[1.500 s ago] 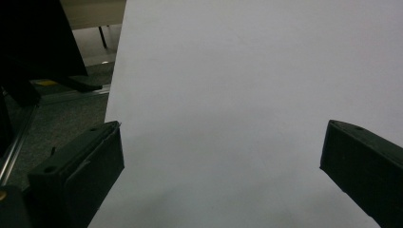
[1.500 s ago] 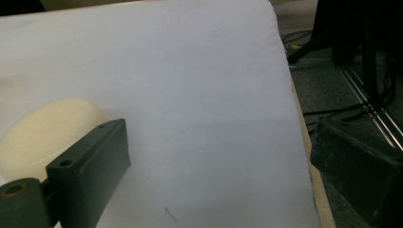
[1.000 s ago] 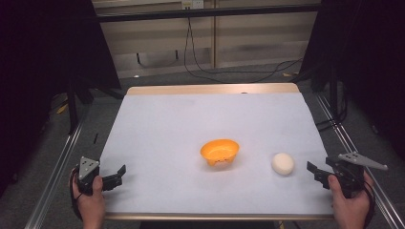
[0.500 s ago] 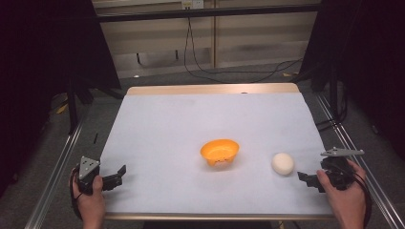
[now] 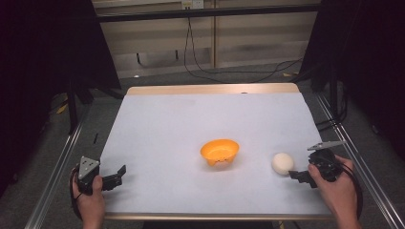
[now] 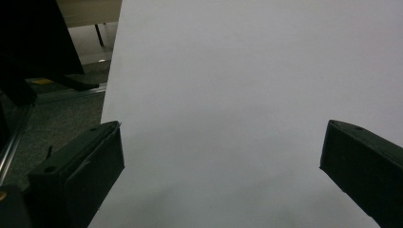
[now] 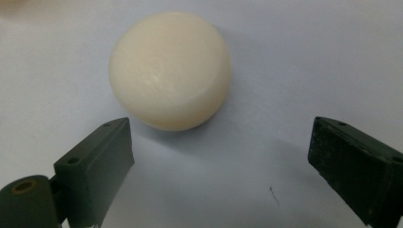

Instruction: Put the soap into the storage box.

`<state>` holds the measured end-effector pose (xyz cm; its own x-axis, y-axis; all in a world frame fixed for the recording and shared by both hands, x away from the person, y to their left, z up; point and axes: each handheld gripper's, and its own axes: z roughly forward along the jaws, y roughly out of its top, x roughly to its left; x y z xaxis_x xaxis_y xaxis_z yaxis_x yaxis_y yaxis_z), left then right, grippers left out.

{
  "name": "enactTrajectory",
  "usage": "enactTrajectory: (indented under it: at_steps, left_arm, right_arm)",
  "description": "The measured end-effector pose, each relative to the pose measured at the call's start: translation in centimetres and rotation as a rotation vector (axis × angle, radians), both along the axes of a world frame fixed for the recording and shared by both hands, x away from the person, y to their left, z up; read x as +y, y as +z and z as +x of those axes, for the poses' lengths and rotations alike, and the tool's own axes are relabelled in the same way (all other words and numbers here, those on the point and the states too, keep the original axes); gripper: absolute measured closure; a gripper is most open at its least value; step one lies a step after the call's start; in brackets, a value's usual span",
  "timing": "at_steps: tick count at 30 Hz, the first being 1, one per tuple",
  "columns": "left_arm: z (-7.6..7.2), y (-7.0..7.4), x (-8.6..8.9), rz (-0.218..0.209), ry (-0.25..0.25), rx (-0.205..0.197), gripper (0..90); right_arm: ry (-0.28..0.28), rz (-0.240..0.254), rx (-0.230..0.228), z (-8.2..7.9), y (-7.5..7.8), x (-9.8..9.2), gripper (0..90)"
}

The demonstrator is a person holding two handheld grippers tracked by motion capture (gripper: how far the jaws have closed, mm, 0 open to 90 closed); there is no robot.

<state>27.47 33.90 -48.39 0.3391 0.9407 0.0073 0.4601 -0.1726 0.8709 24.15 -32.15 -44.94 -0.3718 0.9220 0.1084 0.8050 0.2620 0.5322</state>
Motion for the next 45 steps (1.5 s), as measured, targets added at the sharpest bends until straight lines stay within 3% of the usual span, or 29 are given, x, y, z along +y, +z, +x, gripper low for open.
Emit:
enactTrajectory:
  at_steps: [11,18,21,31,36,45]
  left_arm:
    - [0.0,0.0,-0.1,0.003,-0.002,0.002,0.6]
    - [0.1,0.0,-0.1,0.007,-0.002,0.005,0.5]
    - [0.1,0.0,-0.1,0.005,-0.003,0.004,0.6]
    - [0.1,0.0,-0.1,0.004,-0.001,0.006,0.6]
    - [0.1,0.0,-0.1,0.004,-0.005,0.007,0.6]
    - [0.1,0.0,0.0,0.004,-0.007,0.007,0.6]
  right_arm:
    - [0.062,-0.021,0.051,1.2,0.4,1.9,7.4]
    - [0.096,0.002,0.065,2.1,0.2,2.8,7.0]
    - [0.099,-0.013,0.068,2.5,0.0,3.3,7.2]
    - [0.067,-0.059,0.079,3.4,-0.5,4.4,11.2]
    - [0.042,-0.075,0.079,3.6,-0.8,4.7,22.5]
    - [0.028,-0.057,0.082,3.6,-1.1,4.4,23.3]
